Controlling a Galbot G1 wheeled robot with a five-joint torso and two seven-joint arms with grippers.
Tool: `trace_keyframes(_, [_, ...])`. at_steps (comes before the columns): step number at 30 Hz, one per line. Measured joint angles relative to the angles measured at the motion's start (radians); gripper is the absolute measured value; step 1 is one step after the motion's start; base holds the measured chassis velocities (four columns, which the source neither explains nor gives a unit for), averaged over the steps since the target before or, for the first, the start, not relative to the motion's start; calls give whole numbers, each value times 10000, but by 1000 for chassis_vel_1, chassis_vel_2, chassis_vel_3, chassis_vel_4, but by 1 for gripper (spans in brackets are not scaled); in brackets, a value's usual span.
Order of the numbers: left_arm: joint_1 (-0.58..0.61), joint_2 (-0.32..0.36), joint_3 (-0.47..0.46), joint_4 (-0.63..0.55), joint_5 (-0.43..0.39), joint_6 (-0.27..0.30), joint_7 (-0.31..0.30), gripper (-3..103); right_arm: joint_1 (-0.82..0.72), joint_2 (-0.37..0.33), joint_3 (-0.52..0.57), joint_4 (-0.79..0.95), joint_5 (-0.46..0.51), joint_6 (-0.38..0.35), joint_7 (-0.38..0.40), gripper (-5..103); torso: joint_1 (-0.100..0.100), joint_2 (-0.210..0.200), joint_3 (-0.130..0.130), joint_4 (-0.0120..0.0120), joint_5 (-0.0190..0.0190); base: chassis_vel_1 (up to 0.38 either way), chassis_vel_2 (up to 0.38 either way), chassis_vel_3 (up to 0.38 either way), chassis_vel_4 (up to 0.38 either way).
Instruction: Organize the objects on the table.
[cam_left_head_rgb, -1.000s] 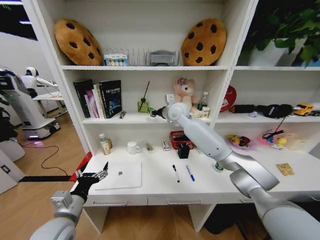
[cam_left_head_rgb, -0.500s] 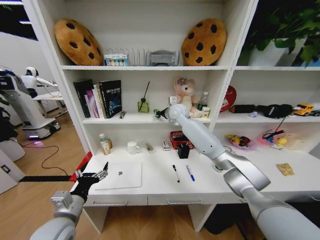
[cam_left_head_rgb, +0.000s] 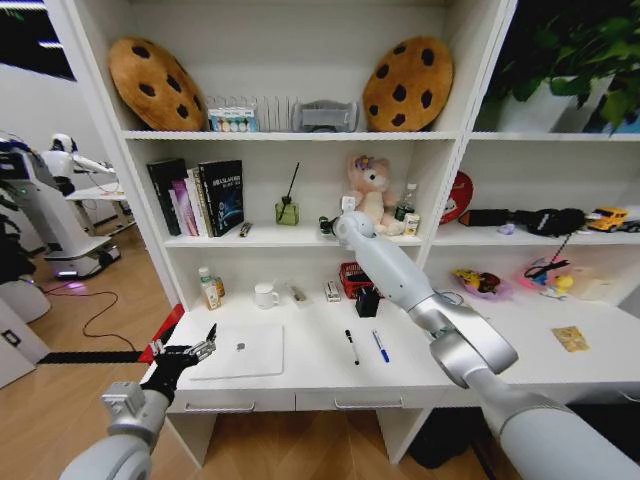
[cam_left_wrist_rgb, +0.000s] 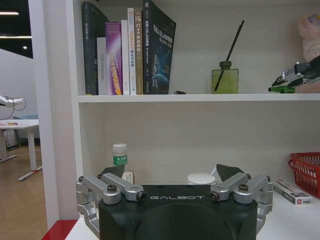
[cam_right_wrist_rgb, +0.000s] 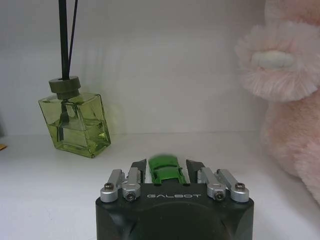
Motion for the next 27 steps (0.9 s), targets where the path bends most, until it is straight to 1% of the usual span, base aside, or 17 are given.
trace_keyframes(1, [0, 0, 0, 0, 0, 0, 1, 100, 1, -12, -28, 30, -93, 30, -4, 52, 0, 0, 0, 0, 0, 0, 0, 0, 0])
trace_keyframes(2, [0, 0, 0, 0, 0, 0, 1, 100, 1, -12, -28, 30, -93, 30, -4, 52, 0, 0, 0, 0, 0, 0, 0, 0, 0])
trace_keyframes(4, [0, 0, 0, 0, 0, 0, 0, 100, -16, -61, -107, 106, -387, 188, -141, 63, 0, 0, 0, 0, 0, 0, 0, 0, 0])
trace_keyframes(7, [0, 0, 0, 0, 0, 0, 1, 100, -55, -87, -141, 144, -599, 300, -236, 69, 0, 0, 0, 0, 0, 0, 0, 0, 0])
trace_keyframes(9, [0, 0, 0, 0, 0, 0, 1, 100, -183, -176, -157, 420, -957, 558, -385, 80, 0, 0, 0, 0, 0, 0, 0, 0, 0])
trace_keyframes(10, [0, 0, 0, 0, 0, 0, 1, 100, -183, -176, -157, 420, -957, 558, -385, 80, 0, 0, 0, 0, 0, 0, 0, 0, 0])
trace_keyframes(11, [0, 0, 0, 0, 0, 0, 0, 100, -391, -355, -172, 1098, -1040, 652, -286, 90, 1, 0, 0, 0, 0, 0, 0, 0, 0])
trace_keyframes(13, [0, 0, 0, 0, 0, 0, 1, 100, -782, -750, -248, 2608, -554, 558, 528, 99, 0, 0, 0, 1, 1, 0, 0, 0, 0])
trace_keyframes(14, [0, 0, 0, 0, 0, 0, 1, 100, -782, -750, -248, 2608, -554, 558, 528, 99, 0, 0, 0, 1, 1, 0, 0, 0, 0])
trace_keyframes(15, [0, 0, 0, 0, 0, 0, -1, 100, -959, -946, -260, 3282, -153, 450, 1131, 99, 0, 1, -1, 2, 0, 0, 0, 0, 0])
trace_keyframes(16, [0, 0, 0, 0, 0, 0, -1, 100, -959, -946, -260, 3282, -153, 450, 1131, 99, 0, 1, -1, 2, 0, 0, 0, 0, 0])
trace_keyframes(17, [0, 0, 0, -1, 0, 0, 1, 100, -1237, -1301, -268, 4316, 512, 275, 2150, 100, -1, 0, -2, 3, 1, 0, 0, 0, 0])
trace_keyframes(18, [0, 0, 0, 0, 0, 0, 1, 100, -1483, -1743, -265, 5158, 876, 158, 2789, 100, 0, 0, -2, 4, 0, 0, 0, 0, 0])
trace_keyframes(19, [0, 0, 0, 0, 0, 0, 1, 100, -1483, -1743, -265, 5158, 876, 158, 2789, 100, 0, 0, -2, 4, 0, 0, 0, 0, 0])
trace_keyframes(22, [0, 0, 0, 0, 0, 1, 1, 100, -2464, -3077, -81, 7295, 1122, 14, 4097, 100, -1, 1, -2, -8, 4, 0, 0, 0, 0])
trace_keyframes(25, [0, 0, 0, 1, 0, 0, 1, 100, -3408, -3646, 258, 8409, 1371, 44, 4777, 100, -1, 1, -2, -2, 1, 0, 0, 0, 0])
trace_keyframes(27, [-1, 0, 0, 0, 1, 0, 2, 100, -4029, -3879, 481, 8906, 1445, 87, 4918, 100, -1, 1, -3, 1, 3, 0, 0, 0, 0])
